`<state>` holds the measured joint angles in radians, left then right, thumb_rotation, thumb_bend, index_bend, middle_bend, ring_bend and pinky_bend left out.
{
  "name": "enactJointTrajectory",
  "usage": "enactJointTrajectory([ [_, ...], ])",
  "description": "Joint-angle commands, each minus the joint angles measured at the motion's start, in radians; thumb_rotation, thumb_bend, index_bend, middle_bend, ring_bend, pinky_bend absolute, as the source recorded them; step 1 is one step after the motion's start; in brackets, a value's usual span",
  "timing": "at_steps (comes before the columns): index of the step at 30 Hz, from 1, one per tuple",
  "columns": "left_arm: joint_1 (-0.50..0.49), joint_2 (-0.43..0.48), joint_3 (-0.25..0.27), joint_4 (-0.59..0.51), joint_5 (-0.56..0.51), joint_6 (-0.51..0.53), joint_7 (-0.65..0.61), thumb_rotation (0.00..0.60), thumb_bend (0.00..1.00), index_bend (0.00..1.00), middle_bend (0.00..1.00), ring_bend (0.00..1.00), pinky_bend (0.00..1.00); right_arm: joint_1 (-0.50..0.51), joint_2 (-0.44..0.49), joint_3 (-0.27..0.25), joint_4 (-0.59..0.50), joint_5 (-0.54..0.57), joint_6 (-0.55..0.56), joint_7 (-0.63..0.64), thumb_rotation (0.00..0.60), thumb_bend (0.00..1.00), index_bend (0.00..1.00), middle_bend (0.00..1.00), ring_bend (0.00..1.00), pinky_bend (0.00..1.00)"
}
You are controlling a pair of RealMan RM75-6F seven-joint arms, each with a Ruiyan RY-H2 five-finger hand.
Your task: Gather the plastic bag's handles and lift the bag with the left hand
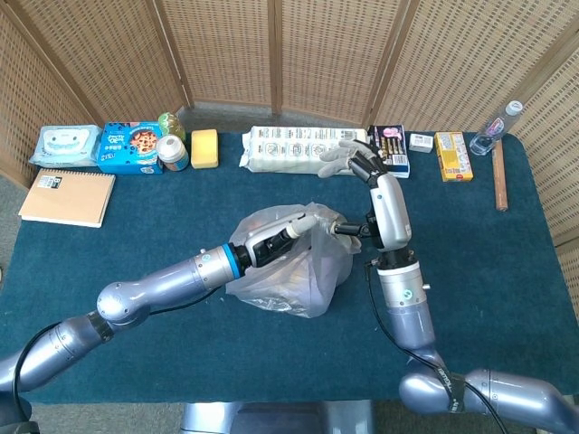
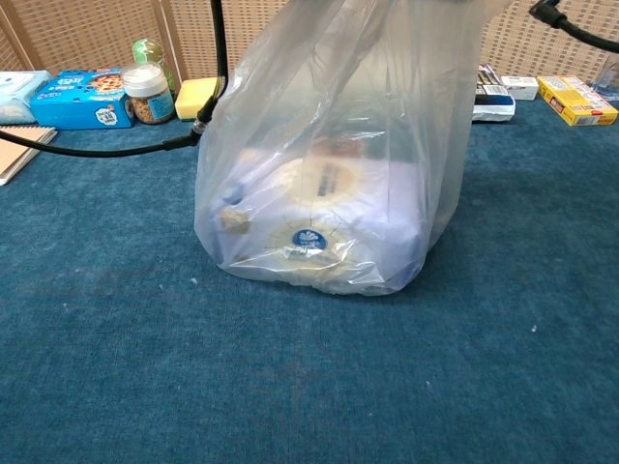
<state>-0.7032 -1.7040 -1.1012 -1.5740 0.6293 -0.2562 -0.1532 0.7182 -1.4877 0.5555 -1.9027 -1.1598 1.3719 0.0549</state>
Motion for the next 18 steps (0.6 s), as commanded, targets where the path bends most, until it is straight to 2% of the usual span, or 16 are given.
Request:
enactJointTrajectory([
  [1,-0.002,-0.004,0.000,0.000,-0.002,0.002,-0.005,0.000,0.18,0.37,0.28,0.12,0.24,0.005,-0.004,0.001,0.003,0.008,-0.003,-0.008,0.600,0.11,0.43,0.33,0.19,0.09],
  [8,0.000,-0.011,-0.005,0.001,-0.015,-0.008,-0.025,0.000,0.18,0.37,0.28,0.12,0.24,0.025,-0.013,0.010,0.027,0.039,-0.016,-0.032,0.600,0.11,0.43,0.33,0.19,0.09],
  [18,0.012,-0.013,-0.023,0.007,-0.062,-0.027,-0.079,0.000,0.17,0.37,0.30,0.17,0.26,0.038,-0.002,0.020,0.061,0.092,-0.042,-0.056,0.600,0.11,0.43,0.33,0.18,0.09],
])
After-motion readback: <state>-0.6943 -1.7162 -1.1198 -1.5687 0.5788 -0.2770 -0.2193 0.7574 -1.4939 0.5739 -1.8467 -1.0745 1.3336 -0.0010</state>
